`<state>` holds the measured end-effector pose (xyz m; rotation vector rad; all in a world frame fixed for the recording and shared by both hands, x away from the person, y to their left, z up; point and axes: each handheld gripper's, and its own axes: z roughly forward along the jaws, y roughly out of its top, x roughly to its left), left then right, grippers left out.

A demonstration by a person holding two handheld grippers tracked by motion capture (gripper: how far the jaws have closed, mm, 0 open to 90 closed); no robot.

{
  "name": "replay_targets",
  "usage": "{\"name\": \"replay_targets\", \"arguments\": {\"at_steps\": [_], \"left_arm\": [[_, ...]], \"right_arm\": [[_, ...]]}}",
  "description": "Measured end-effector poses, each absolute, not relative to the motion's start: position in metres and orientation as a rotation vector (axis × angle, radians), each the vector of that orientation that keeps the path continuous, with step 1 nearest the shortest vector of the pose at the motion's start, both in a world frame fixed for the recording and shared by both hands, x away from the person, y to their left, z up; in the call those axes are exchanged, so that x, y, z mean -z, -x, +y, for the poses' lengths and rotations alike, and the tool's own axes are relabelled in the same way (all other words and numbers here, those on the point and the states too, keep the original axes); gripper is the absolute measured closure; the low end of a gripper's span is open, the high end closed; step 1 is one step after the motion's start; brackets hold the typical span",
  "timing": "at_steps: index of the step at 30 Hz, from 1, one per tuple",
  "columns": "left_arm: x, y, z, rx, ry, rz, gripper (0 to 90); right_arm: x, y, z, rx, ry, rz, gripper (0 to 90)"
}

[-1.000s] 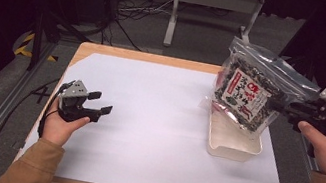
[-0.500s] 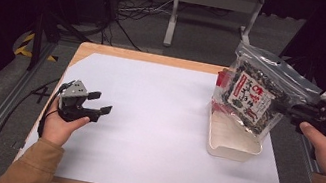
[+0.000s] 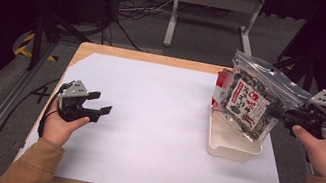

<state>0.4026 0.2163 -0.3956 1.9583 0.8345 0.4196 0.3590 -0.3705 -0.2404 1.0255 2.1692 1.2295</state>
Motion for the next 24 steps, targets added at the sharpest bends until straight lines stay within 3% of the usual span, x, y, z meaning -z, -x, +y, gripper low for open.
{"name": "replay_targets", "arguments": {"at_steps": [24], "left_arm": [[0.399,-0.403,0.216,-0.423,-1.963,0.841,29.4]], "right_arm": [[0.282,-0.370,-0.368,-1.164,-1.116,2.227,76.5]]}}
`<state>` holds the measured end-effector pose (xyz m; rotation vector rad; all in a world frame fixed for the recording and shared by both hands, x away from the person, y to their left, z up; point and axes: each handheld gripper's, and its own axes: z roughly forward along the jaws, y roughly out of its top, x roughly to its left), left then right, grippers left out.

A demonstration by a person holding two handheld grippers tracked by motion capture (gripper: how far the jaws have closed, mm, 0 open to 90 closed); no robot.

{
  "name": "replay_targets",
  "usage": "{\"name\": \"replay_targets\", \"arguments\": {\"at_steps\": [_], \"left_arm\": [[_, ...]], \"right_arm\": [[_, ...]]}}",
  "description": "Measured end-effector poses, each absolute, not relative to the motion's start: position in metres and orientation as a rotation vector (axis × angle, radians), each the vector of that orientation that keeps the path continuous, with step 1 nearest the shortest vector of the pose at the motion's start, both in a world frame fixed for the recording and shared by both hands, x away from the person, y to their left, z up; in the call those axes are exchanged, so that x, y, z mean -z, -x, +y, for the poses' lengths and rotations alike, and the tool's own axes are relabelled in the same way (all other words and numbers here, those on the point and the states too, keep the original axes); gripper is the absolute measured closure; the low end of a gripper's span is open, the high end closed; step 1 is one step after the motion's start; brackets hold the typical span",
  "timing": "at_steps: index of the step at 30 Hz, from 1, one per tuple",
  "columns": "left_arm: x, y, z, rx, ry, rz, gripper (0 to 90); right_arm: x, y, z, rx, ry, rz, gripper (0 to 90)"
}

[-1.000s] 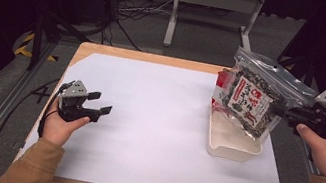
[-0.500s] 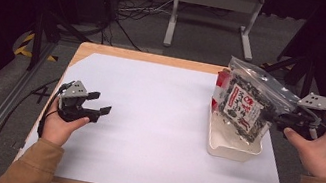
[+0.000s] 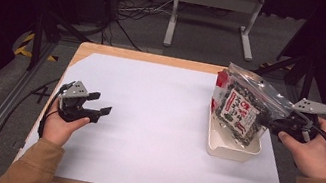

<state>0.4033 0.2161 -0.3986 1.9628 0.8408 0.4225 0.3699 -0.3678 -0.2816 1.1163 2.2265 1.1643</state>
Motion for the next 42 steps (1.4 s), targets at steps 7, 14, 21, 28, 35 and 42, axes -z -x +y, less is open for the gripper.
{"name": "replay_targets", "arguments": {"at_steps": [7,14,21,28,35,42], "left_arm": [[0.398,-0.403,0.216,-0.423,-1.967,0.838,29.4],[0.399,-0.402,0.214,-0.415,-1.969,0.840,29.3],[0.399,-0.403,0.216,-0.426,-1.960,0.842,28.9],[0.400,-0.402,0.219,-0.422,-1.957,0.848,28.8],[0.398,-0.399,0.221,-0.423,-1.955,0.855,28.8],[0.397,-0.394,0.219,-0.415,-1.954,0.847,28.2]], "right_arm": [[0.293,-0.378,-0.363,-1.128,-1.146,2.256,76.5],[0.300,-0.377,-0.369,-1.154,-1.165,2.238,76.5],[0.310,-0.376,-0.382,-1.234,-1.180,2.188,75.5],[0.309,-0.379,-0.382,-1.268,-1.130,2.114,67.5],[0.310,-0.376,-0.382,-1.291,-1.132,2.055,49.9],[0.311,-0.363,-0.385,-1.328,-1.125,2.007,33.5]]}}
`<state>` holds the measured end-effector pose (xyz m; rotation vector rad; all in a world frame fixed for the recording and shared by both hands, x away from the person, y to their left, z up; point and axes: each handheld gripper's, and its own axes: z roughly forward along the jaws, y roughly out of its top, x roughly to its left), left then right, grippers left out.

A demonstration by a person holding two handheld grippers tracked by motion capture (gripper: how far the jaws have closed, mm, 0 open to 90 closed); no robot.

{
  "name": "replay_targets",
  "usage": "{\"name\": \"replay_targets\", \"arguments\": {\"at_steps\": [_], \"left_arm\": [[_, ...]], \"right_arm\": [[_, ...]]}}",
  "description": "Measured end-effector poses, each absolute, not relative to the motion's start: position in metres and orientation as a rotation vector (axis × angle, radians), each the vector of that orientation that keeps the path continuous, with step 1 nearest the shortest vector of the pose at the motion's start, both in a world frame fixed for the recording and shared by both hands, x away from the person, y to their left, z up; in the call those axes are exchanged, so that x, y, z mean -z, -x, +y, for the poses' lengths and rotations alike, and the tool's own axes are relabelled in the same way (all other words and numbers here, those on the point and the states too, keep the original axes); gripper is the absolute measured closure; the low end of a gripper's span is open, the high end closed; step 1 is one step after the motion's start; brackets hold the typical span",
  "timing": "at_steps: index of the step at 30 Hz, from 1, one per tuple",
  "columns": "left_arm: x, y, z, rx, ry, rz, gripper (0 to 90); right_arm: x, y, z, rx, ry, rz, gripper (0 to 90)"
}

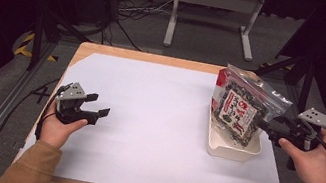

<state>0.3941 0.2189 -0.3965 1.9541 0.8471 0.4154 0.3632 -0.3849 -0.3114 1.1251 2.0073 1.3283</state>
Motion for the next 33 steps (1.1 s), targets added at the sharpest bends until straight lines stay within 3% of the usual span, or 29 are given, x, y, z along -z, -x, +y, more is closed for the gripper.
{"name": "replay_targets", "arguments": {"at_steps": [19,33], "left_arm": [[0.382,-0.353,0.225,-0.399,-1.916,0.769,27.6],[0.391,-0.343,0.235,-0.376,-1.905,0.739,27.3]], "right_arm": [[0.313,-0.292,-0.365,-1.385,-0.973,1.921,30.3],[0.334,-0.286,-0.318,-1.445,-0.838,2.046,30.0]]}}
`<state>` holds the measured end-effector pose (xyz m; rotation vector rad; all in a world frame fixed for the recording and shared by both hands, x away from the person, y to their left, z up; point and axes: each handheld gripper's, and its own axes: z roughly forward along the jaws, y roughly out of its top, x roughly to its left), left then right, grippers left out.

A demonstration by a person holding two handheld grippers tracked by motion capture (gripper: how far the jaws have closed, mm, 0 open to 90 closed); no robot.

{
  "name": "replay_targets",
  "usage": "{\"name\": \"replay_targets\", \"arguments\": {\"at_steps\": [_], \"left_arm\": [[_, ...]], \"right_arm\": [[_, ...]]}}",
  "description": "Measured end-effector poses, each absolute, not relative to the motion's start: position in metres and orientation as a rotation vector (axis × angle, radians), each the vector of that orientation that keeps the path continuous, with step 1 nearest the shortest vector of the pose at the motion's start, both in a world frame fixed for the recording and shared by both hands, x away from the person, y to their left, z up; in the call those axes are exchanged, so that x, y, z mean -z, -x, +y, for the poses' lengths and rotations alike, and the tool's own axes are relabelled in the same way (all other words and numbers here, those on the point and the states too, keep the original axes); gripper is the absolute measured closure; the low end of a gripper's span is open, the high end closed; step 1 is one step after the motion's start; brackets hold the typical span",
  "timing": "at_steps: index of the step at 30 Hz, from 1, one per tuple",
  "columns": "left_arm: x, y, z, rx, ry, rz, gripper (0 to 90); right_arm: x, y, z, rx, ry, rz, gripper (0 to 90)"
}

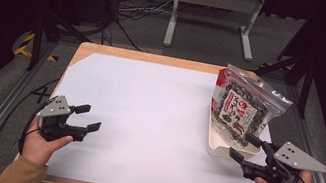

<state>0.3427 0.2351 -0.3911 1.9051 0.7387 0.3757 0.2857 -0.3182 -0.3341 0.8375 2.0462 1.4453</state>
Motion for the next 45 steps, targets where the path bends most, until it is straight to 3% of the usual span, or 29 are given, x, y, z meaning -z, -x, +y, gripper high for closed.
{"name": "replay_targets", "arguments": {"at_steps": [20,45], "left_arm": [[0.398,-0.332,0.236,-0.336,-1.909,0.666,27.0],[0.410,-0.331,0.234,-0.268,-1.889,0.656,26.6]], "right_arm": [[0.379,-0.314,-0.265,-1.513,-0.778,2.130,30.2],[0.427,-0.317,-0.231,-1.479,-0.702,2.233,30.4]]}}
